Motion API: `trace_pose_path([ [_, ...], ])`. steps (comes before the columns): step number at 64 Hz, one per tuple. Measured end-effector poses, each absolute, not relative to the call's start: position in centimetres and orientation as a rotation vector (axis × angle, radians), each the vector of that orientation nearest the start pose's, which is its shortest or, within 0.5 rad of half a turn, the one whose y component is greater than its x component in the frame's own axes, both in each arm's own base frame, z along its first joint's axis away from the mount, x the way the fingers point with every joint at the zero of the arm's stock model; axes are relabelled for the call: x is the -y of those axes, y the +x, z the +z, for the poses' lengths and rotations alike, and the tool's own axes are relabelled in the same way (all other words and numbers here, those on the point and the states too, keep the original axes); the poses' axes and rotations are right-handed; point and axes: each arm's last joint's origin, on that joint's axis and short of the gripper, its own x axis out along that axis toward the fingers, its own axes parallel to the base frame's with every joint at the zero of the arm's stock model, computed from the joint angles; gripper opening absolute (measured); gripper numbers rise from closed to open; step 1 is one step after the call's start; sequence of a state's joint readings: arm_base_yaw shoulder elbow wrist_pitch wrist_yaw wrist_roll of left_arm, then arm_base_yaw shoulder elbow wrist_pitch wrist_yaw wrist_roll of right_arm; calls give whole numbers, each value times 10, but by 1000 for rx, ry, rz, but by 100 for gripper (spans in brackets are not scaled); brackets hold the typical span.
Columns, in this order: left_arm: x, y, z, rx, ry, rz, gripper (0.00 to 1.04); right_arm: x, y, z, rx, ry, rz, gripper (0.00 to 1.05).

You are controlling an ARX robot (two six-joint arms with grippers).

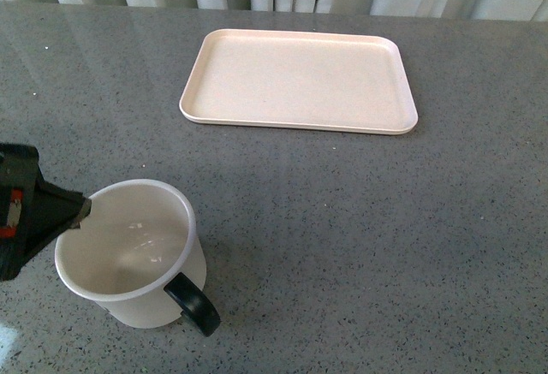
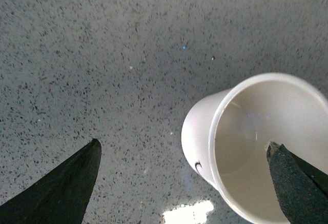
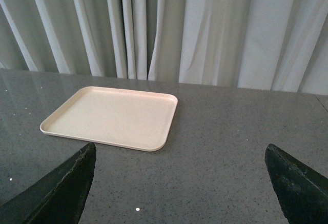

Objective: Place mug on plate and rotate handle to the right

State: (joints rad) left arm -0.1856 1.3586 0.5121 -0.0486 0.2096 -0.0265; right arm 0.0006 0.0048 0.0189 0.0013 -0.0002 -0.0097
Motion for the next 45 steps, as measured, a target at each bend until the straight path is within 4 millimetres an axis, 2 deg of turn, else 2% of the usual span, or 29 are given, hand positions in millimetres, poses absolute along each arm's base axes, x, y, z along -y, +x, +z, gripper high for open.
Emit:
trace_pose_path([
  [15, 51, 232, 134, -957, 38, -395, 96, 0, 97, 170, 15, -10, 1, 96],
  [39, 56, 254, 133, -977, 83, -441, 95, 0, 97, 170, 16, -10, 1, 96],
  [45, 58, 259, 128, -1000, 98, -453, 89, 0, 97, 170, 15, -10, 0, 96],
])
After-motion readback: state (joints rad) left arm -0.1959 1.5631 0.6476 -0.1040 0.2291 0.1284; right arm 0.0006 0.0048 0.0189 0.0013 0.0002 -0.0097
